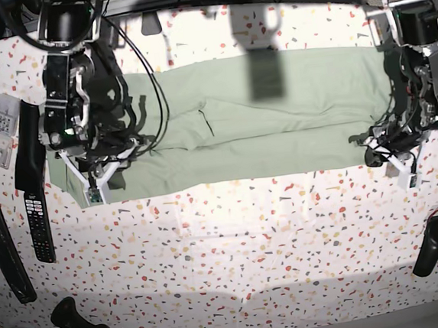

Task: Fold the T-shirt properly
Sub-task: 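Lift the strip edge with both grippers and fold it over lengthwise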

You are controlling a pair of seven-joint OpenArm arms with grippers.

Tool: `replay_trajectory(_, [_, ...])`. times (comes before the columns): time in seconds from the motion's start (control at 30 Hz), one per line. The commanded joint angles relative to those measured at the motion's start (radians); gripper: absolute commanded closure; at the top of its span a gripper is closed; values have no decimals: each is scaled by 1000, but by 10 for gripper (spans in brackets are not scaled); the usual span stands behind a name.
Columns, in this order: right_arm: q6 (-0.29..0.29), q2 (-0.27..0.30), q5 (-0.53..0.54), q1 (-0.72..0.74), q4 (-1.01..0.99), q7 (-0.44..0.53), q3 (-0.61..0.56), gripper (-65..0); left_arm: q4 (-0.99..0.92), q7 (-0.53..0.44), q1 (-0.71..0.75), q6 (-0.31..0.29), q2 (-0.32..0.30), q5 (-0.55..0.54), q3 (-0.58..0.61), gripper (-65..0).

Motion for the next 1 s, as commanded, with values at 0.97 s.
replay_trajectory(0.97, [38,-19,53,79,-127,-22,-3,-180,248,393,-138,-83,-165,-128,8,-79])
